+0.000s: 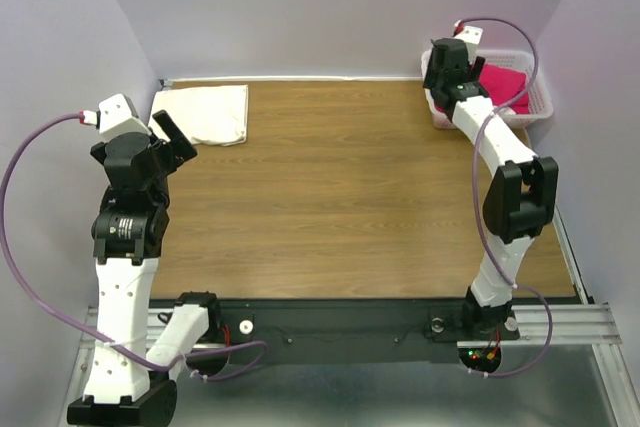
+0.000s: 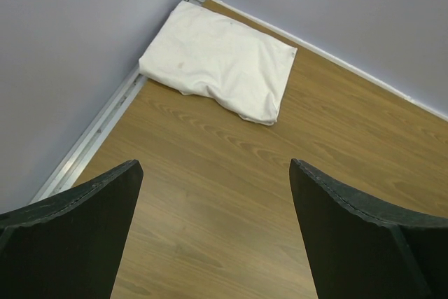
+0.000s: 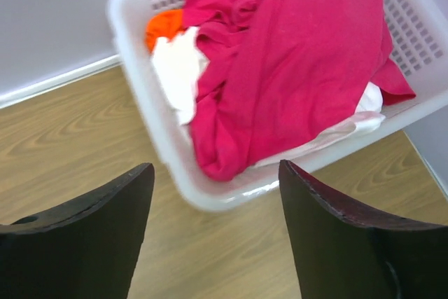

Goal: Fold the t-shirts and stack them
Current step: Grab the tshirt from the pile

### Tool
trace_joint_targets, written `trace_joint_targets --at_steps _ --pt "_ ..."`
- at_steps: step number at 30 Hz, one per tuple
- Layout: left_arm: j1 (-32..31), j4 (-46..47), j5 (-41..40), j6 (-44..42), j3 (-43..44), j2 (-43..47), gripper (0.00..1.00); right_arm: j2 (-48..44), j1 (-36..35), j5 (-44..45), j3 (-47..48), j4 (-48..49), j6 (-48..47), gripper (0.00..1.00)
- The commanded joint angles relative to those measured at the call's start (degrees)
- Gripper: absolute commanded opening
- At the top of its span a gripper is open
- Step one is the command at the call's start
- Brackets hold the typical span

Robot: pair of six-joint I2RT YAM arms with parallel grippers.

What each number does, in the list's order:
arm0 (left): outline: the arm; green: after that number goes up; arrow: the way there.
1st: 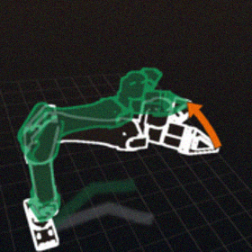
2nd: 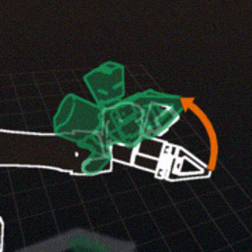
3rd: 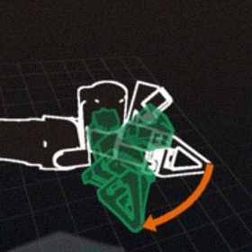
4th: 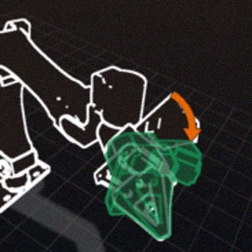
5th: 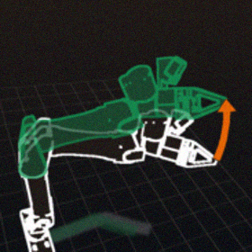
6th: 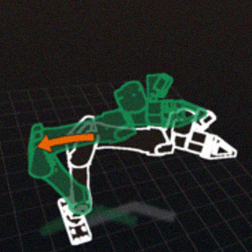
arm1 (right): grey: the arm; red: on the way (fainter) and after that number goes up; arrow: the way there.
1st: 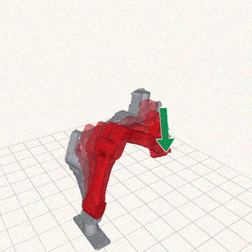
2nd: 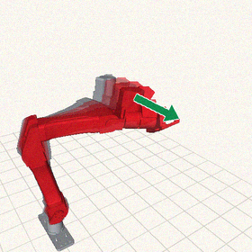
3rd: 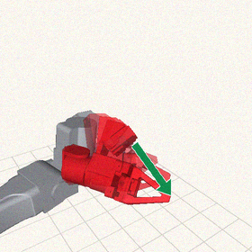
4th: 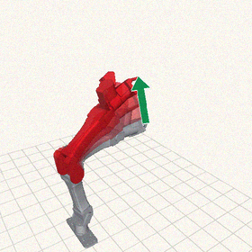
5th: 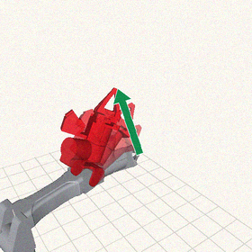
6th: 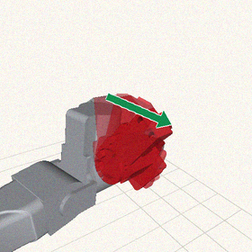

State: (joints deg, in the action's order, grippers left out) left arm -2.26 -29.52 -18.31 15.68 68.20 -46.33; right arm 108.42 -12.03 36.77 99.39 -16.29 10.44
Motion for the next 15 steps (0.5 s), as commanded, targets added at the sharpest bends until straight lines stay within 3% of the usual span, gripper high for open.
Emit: trace_joint_targets --at_steps 1,15 --pt "-0.29 3.06 -2.88 -1.88 -0.35 0.71 0.99 4.58 6.40 -5.11 5.53 1.88 5.20 0.74" --pt "-0.29 4.12 -1.12 -0.83 -2.11 -0.87 0.98 26.31 13.53 -15.31 22.68 1.88 7.58 0.64"
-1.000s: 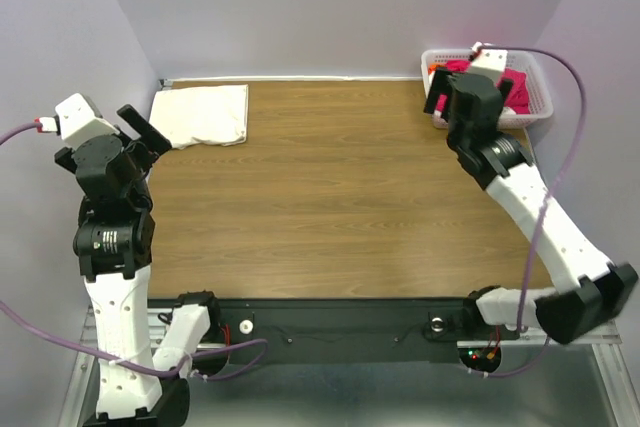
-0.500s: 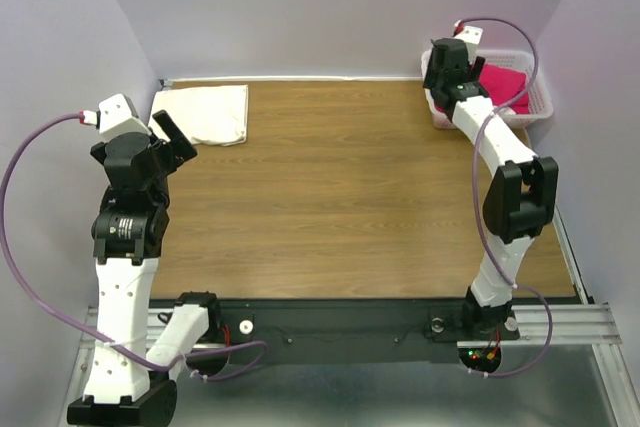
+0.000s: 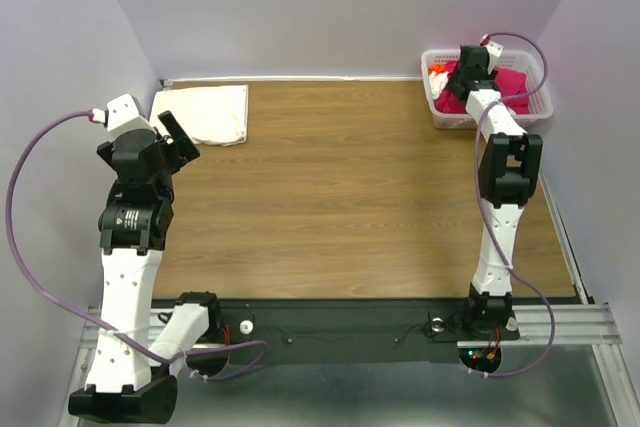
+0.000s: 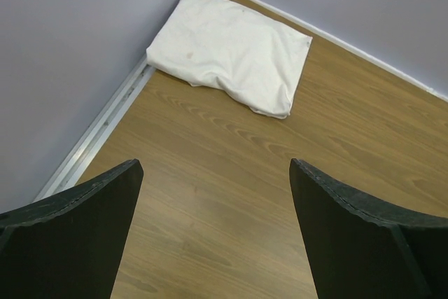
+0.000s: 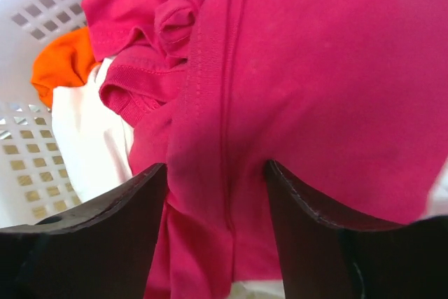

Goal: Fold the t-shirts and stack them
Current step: Grab the tshirt from the pile, then move the tshirt to the center of the board

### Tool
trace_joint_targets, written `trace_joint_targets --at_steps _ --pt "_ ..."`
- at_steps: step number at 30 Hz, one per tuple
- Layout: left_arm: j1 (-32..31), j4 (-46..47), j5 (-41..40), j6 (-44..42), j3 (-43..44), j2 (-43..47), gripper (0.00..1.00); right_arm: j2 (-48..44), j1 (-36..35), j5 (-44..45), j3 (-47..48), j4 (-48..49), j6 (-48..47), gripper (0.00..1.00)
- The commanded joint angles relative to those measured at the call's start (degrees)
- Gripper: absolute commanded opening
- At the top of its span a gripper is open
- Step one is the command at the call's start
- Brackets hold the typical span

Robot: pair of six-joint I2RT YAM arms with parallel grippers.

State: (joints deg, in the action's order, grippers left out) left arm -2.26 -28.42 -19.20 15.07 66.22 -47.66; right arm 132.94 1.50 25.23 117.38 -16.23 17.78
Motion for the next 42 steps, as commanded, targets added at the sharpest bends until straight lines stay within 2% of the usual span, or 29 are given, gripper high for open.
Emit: trace_joint_targets --at_steps 1,5,6,7,9,10,12,18,23,29,31,36,42 --pt "-0.20 3.20 -0.14 -0.13 -0.30 0.46 0.98 2.40 0.00 -4.83 5.13 1.73 0.06 0.62" --pt "-0.29 3.90 0.48 0.66 -1.09 1.43 0.98 3.72 0.00 -9.76 6.28 1.81 0.32 0.50" --pt "-0.29 4.16 0.57 0.84 -1.26 1.60 0.98 3.73 0.00 -10.37 6.28 1.81 0.41 0.44" --pt "-0.29 4.25 0.66 0.92 -1.35 1.69 0.98 3.64 0.00 -10.82 6.28 1.81 0.50 0.31" --pt "-0.29 4.43 1.01 1.28 -1.44 1.87 0.98 3.03 0.00 -11.78 6.37 1.73 0.24 0.17" --pt "-0.29 4.43 1.09 1.28 -1.53 1.96 0.98 1.72 0.00 -12.48 6.19 1.73 0.06 0.06" --pt "-0.29 4.69 1.53 1.54 -1.62 1.87 0.98 -0.22 -0.09 -12.58 5.58 1.73 -0.55 0.01" --pt "-0.29 6.18 3.81 2.07 -2.58 2.22 0.98 -11.62 -0.62 -11.35 1.81 1.73 -4.85 0.01" --pt "-0.29 7.42 5.75 2.24 -3.63 2.92 0.98 -21.22 -1.41 -14.42 1.01 1.81 -10.56 0.01" --pt "-0.37 8.47 8.56 2.77 -4.87 4.50 0.98 -31.77 -4.39 -24.87 -2.24 1.64 -11.29 0.01" --pt "-0.46 8.56 8.65 2.86 -5.04 4.77 0.98 -34.23 -5.62 -33.36 -3.91 1.64 -10.49 0.01" --pt "-0.90 9.17 9.35 2.95 -5.66 5.12 0.98 -37.06 -17.56 -45.41 -6.03 1.64 -7.24 0.01" --pt "-1.43 10.32 11.73 3.56 -5.92 4.33 0.98 -31.44 -30.93 -55.11 5.29 1.73 -1.09 0.01"
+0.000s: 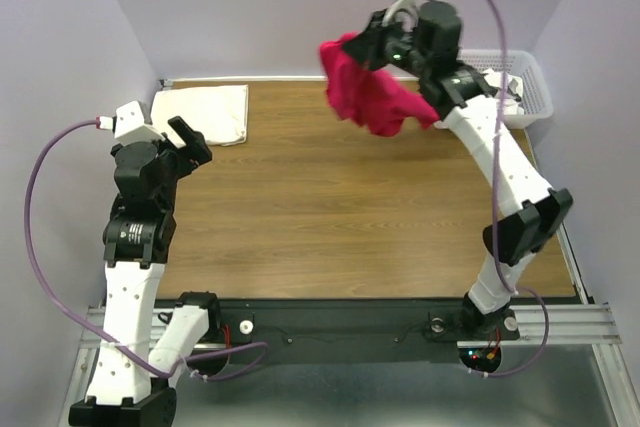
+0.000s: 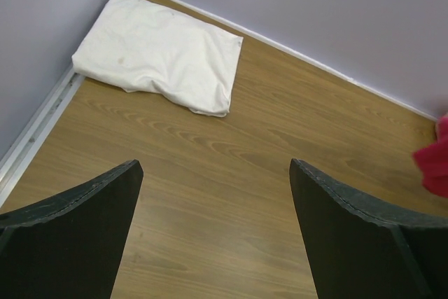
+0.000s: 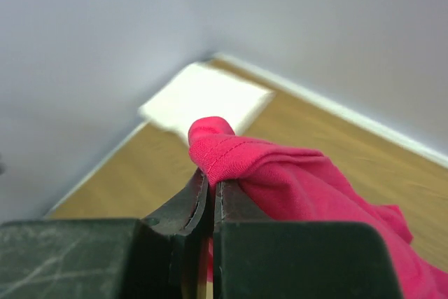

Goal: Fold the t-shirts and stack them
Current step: Move the tshirt to the center of the board

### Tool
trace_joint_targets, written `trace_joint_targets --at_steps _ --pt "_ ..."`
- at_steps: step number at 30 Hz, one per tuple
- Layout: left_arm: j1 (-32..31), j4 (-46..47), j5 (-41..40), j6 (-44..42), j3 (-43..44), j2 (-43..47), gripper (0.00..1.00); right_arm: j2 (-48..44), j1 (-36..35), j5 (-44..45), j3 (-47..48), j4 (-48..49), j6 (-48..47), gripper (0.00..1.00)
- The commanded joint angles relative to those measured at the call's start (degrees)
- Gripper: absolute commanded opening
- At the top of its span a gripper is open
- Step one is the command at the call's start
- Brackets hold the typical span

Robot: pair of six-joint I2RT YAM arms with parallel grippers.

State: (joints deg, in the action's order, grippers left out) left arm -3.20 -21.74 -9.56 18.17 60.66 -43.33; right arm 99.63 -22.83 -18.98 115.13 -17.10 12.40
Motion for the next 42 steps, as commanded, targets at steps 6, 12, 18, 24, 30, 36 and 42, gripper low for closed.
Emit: trace_joint_targets --at_steps 6,12,18,24,30,36,42 --pt "-0.67 4.16 3.32 0.72 -0.02 -0.17 0.98 3.29 -12.85 -10.64 18.02 4.79 7.10 0.01" --pt "-0.75 4.16 3.85 -0.33 -0.19 -0.09 0.98 -5.23 -13.38 6.74 2.67 7.79 8.95 0.03" --pt "-0.75 4.07 7.79 -1.47 -0.72 -2.01 0.98 -16.55 -13.21 28.63 -25.76 7.52 16.67 0.07" --pt "-0.75 3.98 15.09 -1.21 -3.27 -6.76 0.98 -24.83 -6.82 41.56 -45.94 3.58 23.71 0.27" --pt "-0.93 5.47 18.52 -1.91 -7.66 -10.72 0.98 -26.07 3.58 42.89 -52.82 -1.70 18.56 0.64" --pt "-2.77 7.58 19.58 -2.00 -11.97 -16.43 0.98 -21.50 3.50 17.00 -50.53 -2.94 6.76 0.63" --pt "-12.25 10.83 17.39 -0.95 -9.96 -25.47 0.98 -18.34 3.32 9.23 -52.64 -3.37 5.26 0.58"
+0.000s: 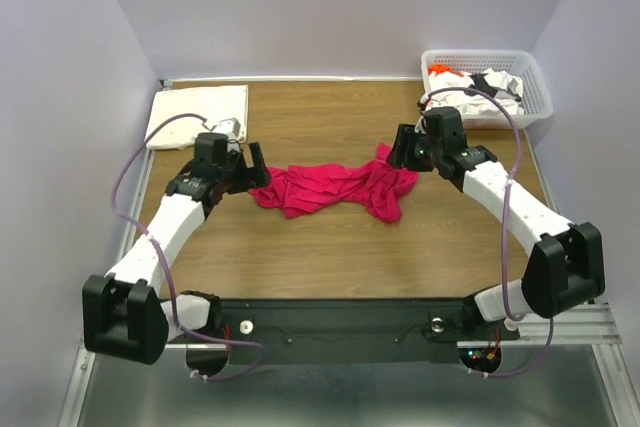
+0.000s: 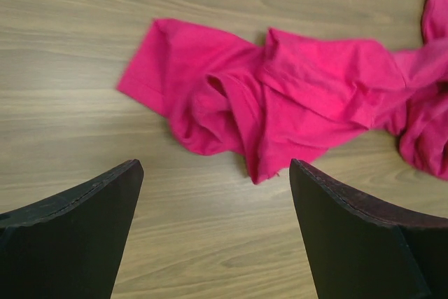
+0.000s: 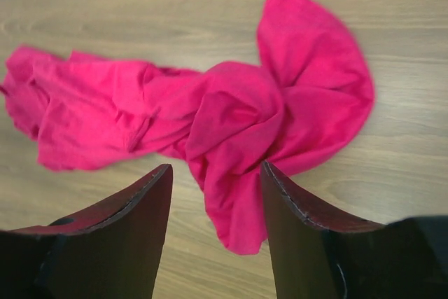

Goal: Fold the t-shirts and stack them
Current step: Move the tshirt to the center of the board

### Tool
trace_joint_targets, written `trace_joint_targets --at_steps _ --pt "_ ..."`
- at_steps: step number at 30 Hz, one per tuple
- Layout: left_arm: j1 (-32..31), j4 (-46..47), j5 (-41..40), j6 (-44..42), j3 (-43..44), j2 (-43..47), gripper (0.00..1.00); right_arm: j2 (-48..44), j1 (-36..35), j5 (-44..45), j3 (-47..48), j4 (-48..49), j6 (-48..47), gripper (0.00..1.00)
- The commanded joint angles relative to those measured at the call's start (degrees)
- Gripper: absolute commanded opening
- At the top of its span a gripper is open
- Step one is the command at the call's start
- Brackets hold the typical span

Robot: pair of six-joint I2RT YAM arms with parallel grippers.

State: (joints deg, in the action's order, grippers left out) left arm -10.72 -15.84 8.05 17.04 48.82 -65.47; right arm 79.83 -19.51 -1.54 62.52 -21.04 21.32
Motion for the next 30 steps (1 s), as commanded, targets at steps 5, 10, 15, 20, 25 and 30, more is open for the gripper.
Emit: trace_joint_targets --at_steps 5,10,15,20,25,30 --pt "-8.97 7.57 -3.65 4.66 6.89 -12.29 0.98 2.26 0.00 -7.95 -0.29 -1.29 -3.57 0.58" --pt "-9.14 8.89 -6.65 8.01 14.01 -23.54 0.91 1.29 -0.09 -7.87 -1.79 -1.46 -2.78 0.59" --pt "-9.67 6.79 -6.56 8.54 21.92 -33.57 0.88 -1.17 -0.09 -7.08 -4.07 -1.64 -2.16 0.60" --pt "-12.39 4.68 -6.56 8.36 25.09 -37.62 0.80 -2.66 -0.01 -5.67 -5.83 -1.81 -1.81 0.62" --pt "-13.98 3.88 -7.53 9.15 24.57 -38.94 0.66 -2.93 -0.09 -5.05 -7.15 -1.90 -1.81 0.63" --pt "-15.20 3.18 -10.33 9.07 24.57 -39.29 0.43 -1.79 -0.09 -5.22 -7.50 -1.90 -2.42 0.63"
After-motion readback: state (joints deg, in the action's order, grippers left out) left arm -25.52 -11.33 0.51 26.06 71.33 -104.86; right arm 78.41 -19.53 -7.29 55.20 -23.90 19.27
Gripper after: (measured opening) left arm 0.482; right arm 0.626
